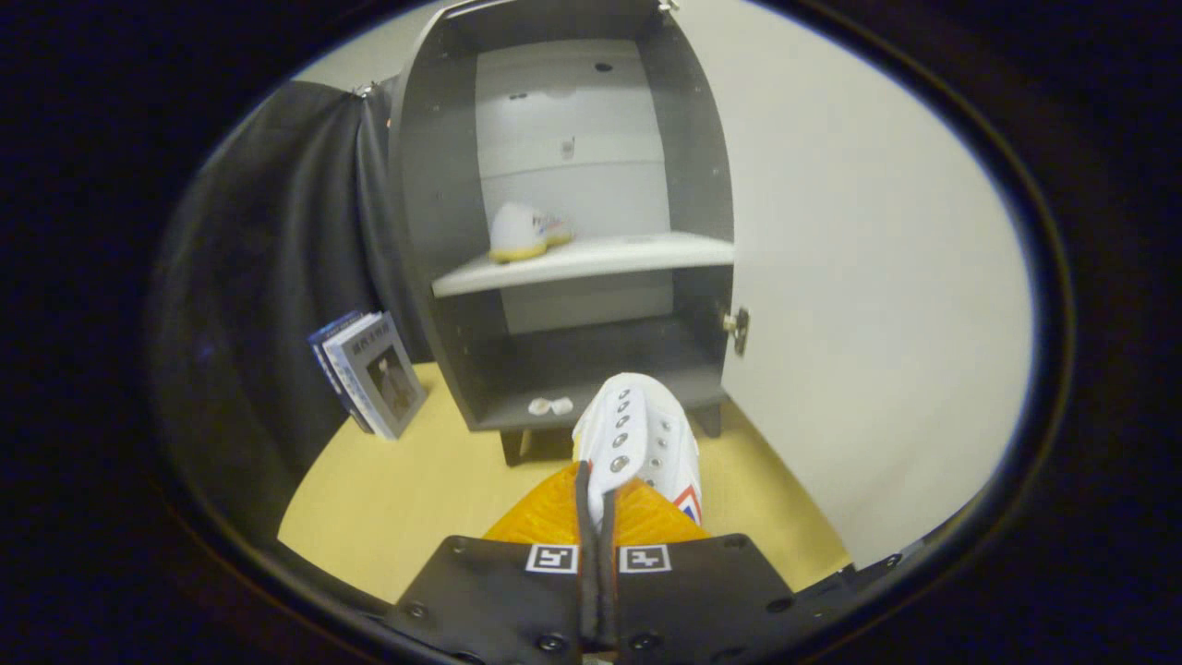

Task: Open the shoe cabinet door, grab the shoes and put them into the shoe cabinet, then close the shoe cabinet door.

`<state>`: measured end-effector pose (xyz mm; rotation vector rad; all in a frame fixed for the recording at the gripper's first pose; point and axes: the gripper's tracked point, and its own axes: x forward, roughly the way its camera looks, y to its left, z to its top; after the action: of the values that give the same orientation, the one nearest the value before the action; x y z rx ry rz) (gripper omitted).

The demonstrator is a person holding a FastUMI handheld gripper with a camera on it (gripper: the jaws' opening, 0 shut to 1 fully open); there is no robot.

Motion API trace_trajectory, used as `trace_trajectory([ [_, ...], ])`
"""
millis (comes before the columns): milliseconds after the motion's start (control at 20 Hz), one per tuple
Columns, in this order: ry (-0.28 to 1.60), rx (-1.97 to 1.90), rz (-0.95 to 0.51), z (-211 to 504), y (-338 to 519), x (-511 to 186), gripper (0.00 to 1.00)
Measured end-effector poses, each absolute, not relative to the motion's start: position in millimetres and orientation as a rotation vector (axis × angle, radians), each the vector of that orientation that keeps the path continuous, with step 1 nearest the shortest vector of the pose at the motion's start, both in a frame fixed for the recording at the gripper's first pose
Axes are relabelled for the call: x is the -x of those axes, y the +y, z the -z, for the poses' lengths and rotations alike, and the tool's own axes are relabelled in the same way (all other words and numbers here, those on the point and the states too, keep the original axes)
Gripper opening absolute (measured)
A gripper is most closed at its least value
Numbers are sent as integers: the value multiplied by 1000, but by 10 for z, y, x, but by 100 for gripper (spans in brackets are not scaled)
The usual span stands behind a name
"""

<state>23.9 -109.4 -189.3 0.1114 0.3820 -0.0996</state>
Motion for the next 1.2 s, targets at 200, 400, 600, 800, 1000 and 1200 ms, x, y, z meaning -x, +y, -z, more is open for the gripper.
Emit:
trace_trajectory([
  [200,269,-90,112,1064,-1203,-556,2],
  [400,229,-51,108,638,-1360,-1120,2],
  [600,218,-52,102,415,-1582,-1831,2],
  [800,249,-35,93,454,-1807,-2628,2],
  [1000,297,-8,66,681,-1861,-3272,2],
  [1200,359,11,41,967,-1833,-3645,2],
])
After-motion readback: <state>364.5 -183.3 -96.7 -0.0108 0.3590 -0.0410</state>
